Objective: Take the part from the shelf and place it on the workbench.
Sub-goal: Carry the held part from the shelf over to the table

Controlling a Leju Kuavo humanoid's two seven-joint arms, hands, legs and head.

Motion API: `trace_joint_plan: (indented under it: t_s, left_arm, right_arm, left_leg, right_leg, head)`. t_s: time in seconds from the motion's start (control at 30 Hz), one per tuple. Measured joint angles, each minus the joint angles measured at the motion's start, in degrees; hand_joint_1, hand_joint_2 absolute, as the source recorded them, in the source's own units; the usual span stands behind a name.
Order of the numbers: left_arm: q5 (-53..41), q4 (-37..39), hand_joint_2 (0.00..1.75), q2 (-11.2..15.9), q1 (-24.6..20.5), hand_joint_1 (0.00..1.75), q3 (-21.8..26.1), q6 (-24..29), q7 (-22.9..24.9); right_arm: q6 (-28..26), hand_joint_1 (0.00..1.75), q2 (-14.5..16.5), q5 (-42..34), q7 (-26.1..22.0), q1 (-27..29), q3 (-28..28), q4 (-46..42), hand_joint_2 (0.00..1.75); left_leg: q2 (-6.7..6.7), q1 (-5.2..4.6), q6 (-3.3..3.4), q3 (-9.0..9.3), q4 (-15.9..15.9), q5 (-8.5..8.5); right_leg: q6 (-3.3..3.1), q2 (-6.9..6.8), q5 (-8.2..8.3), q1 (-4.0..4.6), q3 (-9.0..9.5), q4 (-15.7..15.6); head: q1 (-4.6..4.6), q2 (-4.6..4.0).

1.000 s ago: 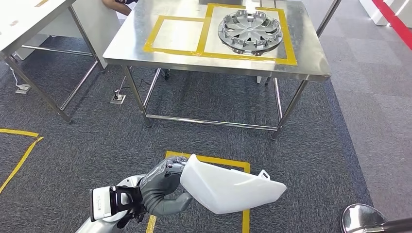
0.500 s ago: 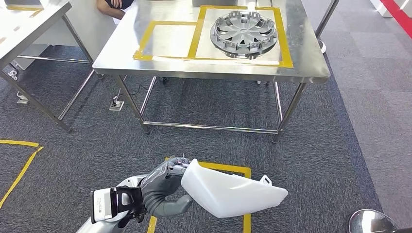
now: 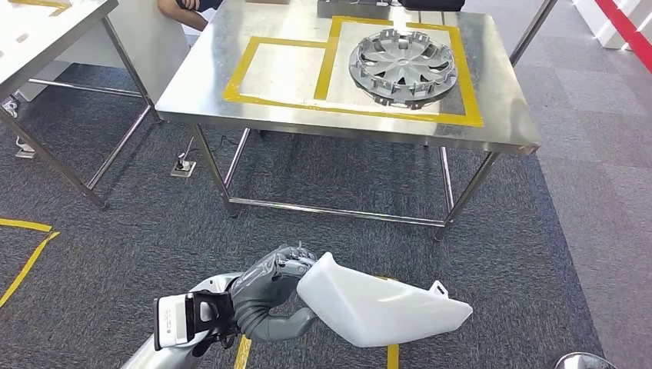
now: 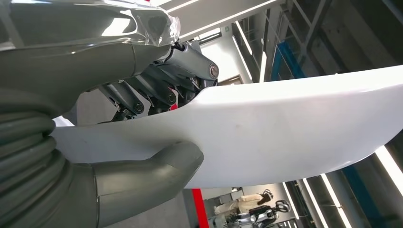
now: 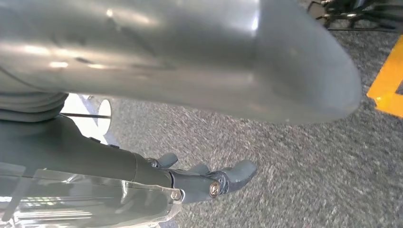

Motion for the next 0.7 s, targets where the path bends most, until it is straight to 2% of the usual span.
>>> trace_joint_plan:
  t_s: [0.03,0.07,0.1,0.17,0.2,0.23,0.3,0.37,0.4,0.43,0.5,0.53,0.57,0.6,0.67,0.7]
  left_arm:
    - [-0.02,0.02,1.75,0.01,0.07,1.75,-0.05,0.00,0.07]
    - [-0.02,0.04,1.75,0.02,0.12,1.75,-0.10,-0.01,0.09]
    - [-0.02,0.04,1.75,0.02,0.16,1.75,-0.15,-0.02,0.10]
    - [0.09,0.07,1.75,-0.01,0.18,1.75,-0.26,-0.04,0.41]
    - [0.26,0.09,1.75,-0.04,0.18,1.75,-0.36,-0.03,0.73]
    - [0.44,0.10,1.75,-0.07,0.18,1.75,-0.45,0.03,1.13]
    - [0.85,0.11,1.75,-0.07,0.17,1.75,-0.68,0.23,1.72]
    - [1.04,0.10,1.75,0.07,0.16,1.75,-0.79,0.42,1.94]
    - [1.09,0.10,1.75,0.18,0.14,1.75,-0.79,0.50,1.95]
    - [1.04,0.16,1.75,0.32,0.13,1.75,-0.80,0.64,1.91]
    - [0.83,0.44,1.75,0.65,0.14,1.75,-0.90,0.99,1.72]
    - [0.73,0.66,1.75,0.83,0.15,1.75,-0.99,1.17,1.64]
    - [0.68,0.85,1.75,1.00,0.16,1.75,-1.08,1.30,1.61]
    - [0.68,0.98,1.75,1.14,0.14,1.75,-1.16,1.39,1.63]
    - [0.77,1.10,1.75,1.27,0.01,1.75,-1.31,1.48,1.79]
    - [0.89,1.17,1.75,1.27,-0.16,1.75,-1.40,1.48,1.96]
  right_arm:
    - [-0.02,0.00,0.04,0.01,-0.05,0.11,0.00,0.00,0.00]
    - [-0.02,0.00,0.09,0.01,-0.07,0.22,0.00,0.00,0.00]
    - [-0.02,0.00,0.13,0.02,-0.08,0.31,0.00,0.00,0.00]
    - [0.06,0.00,0.11,0.11,-0.11,0.33,0.00,0.00,0.00]
    - [0.19,0.00,0.10,0.20,-0.15,0.30,0.01,-0.01,0.00]
    - [0.34,0.00,0.10,0.31,-0.19,0.32,0.01,-0.01,0.00]
    - [0.63,0.00,0.15,0.63,-0.25,0.45,0.02,-0.01,0.00]
    - [0.81,0.00,0.28,1.01,-0.23,0.56,0.04,0.00,0.00]
    - [0.90,0.00,0.32,1.14,-0.23,0.51,0.05,0.00,0.00]
    - [0.98,0.00,0.37,1.24,-0.24,0.47,0.07,0.00,0.00]
    - [1.09,0.00,0.40,1.43,-0.46,0.44,0.10,0.00,0.00]
    - [1.15,0.00,0.43,1.56,-0.70,0.46,0.14,0.00,0.00]
    - [1.20,0.00,0.44,1.70,-1.00,0.48,0.18,0.00,0.00]
    - [1.26,0.00,0.45,1.83,-1.30,0.46,0.22,0.00,0.00]
    - [1.38,0.00,0.46,1.90,-1.75,0.37,0.30,0.00,0.00]
    - [1.45,0.00,0.48,1.78,-1.89,0.30,0.32,0.00,0.00]
  left_leg:
    - [-0.14,-0.05,0.04,0.31,0.00,-0.37]
    - [-0.28,-0.08,0.02,0.79,0.00,-0.79]
    - [-0.38,-0.10,-0.05,1.45,0.00,-1.28]
    - [-0.43,-0.16,-0.35,2.85,0.01,-2.33]
    - [-0.44,-0.20,-0.62,3.23,0.01,-2.78]
    - [-0.45,-0.24,-0.98,3.42,-0.03,-3.18]
    - [-0.49,-0.28,-1.68,3.59,0.20,-3.48]
    - [-0.42,-0.27,-2.24,3.14,2.01,-3.59]
    - [-0.37,-0.20,-2.56,2.03,4.09,-3.97]
    - [-0.32,-0.06,-2.94,0.14,7.17,-4.86]
    - [-0.28,0.32,-3.62,-4.76,14.11,-7.61]
    - [-0.27,0.49,-3.83,-6.78,16.22,-8.34]
    - [-0.23,0.60,-3.91,-7.86,16.48,-7.86]
    - [-0.19,0.68,-3.89,-7.78,14.61,-5.98]
    - [-0.03,0.69,-3.64,-5.33,7.13,-0.74]
    - [0.06,0.53,-3.41,-4.17,3.88,0.32]
  right_leg:
    - [0.09,0.00,-0.76,0.01,-1.62,1.51]
    - [0.09,0.00,-0.31,0.01,-2.19,0.96]
    - [0.01,0.00,1.46,0.01,-1.78,-1.59]
    - [-0.40,-0.01,6.59,0.08,0.55,-9.29]
    - [-0.71,-0.04,8.03,0.23,1.37,-12.00]
    - [-1.09,-0.06,8.85,0.40,1.81,-13.40]
    - [-1.94,-0.04,8.71,0.60,2.22,-13.76]
    - [-2.63,0.03,8.67,0.33,3.19,-14.14]
    - [-2.90,0.07,8.47,0.15,3.73,-14.31]
    - [-3.09,0.07,8.19,0.05,4.13,-14.46]
    - [-3.22,0.09,7.52,-0.07,4.76,-14.49]
    - [-3.16,0.09,7.15,-0.12,5.11,-14.49]
    - [-3.08,0.10,6.77,-0.17,5.55,-14.49]
    - [-2.98,0.11,6.37,-0.22,6.09,-14.49]
    - [-2.63,0.16,5.53,-0.33,7.26,-14.54]
    - [-2.35,0.19,5.16,-0.32,7.65,-14.58]
  head:
    - [0.02,0.00]
    - [0.05,0.00]
    - [0.08,0.00]
    - [0.11,0.00]
    - [0.08,0.00]
    - [0.04,0.00]
    - [-0.02,0.00]
    - [-0.06,0.00]
    - [-0.14,0.00]
    - [-0.21,0.00]
    - [-0.31,0.00]
    - [-0.32,0.00]
    - [-0.31,0.00]
    - [-0.31,0.00]
    - [-0.27,0.00]
    - [-0.30,0.00]
